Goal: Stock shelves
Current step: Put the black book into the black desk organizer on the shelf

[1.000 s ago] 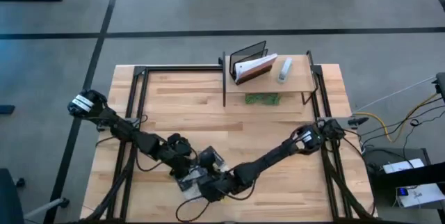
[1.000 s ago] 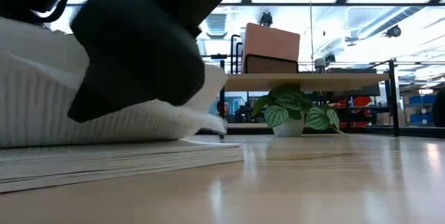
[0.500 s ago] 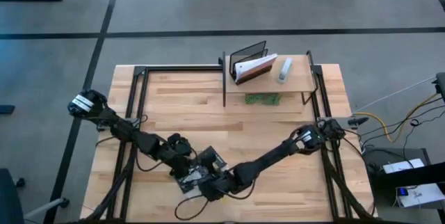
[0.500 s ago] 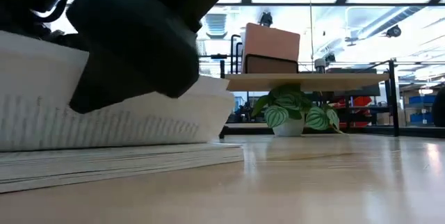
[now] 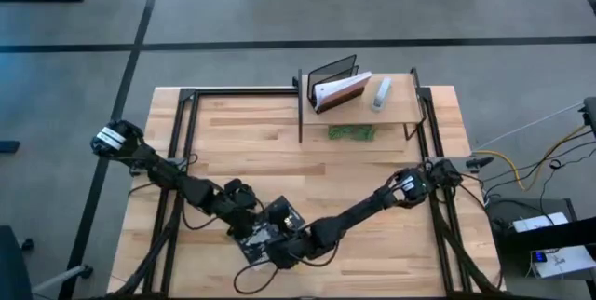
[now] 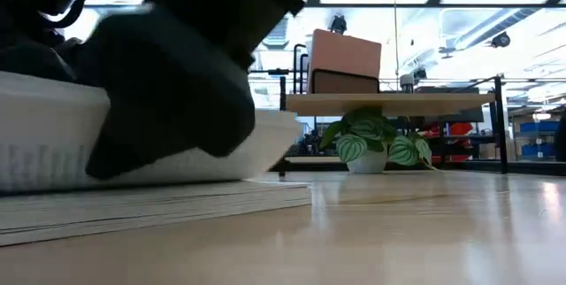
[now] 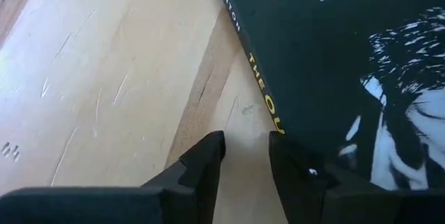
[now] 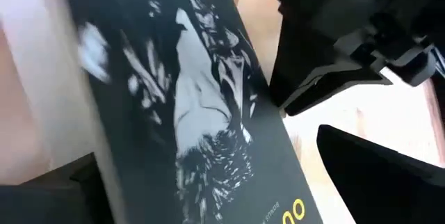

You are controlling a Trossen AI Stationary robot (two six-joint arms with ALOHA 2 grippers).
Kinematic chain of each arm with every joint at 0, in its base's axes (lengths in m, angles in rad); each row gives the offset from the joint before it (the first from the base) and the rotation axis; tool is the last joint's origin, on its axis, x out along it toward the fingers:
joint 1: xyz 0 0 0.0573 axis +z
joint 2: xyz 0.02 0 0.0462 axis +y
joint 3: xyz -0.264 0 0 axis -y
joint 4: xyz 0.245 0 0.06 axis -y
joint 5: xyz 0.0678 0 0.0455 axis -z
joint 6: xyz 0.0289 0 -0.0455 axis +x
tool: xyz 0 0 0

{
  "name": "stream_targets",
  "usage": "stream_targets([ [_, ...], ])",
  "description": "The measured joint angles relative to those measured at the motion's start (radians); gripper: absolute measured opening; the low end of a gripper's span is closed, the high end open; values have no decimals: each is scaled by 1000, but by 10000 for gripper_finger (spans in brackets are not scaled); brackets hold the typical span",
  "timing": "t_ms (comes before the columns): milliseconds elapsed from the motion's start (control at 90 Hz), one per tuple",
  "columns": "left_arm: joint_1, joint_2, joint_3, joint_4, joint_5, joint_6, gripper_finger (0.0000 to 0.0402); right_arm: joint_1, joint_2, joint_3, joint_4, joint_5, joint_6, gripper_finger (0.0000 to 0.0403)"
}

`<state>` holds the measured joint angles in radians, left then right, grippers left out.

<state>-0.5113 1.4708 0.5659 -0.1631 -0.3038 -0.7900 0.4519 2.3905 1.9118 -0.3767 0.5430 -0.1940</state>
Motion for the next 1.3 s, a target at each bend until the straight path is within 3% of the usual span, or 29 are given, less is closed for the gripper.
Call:
stream_targets([
  [267, 0, 0, 0, 0, -1, 0, 100, 10, 0, 11, -19, -2, 7, 274],
  [756, 1, -3, 2, -35, 0, 26, 104, 6, 0, 10, -42, -80, 38, 16],
  [1100, 33, -105, 10, -179, 22, -58, 125, 12, 0, 10, -42, -65, 13, 4],
  [1300, 141, -110, 5, -177, 264, -110, 168, 47, 0, 35, -45, 94, -72, 2],
])
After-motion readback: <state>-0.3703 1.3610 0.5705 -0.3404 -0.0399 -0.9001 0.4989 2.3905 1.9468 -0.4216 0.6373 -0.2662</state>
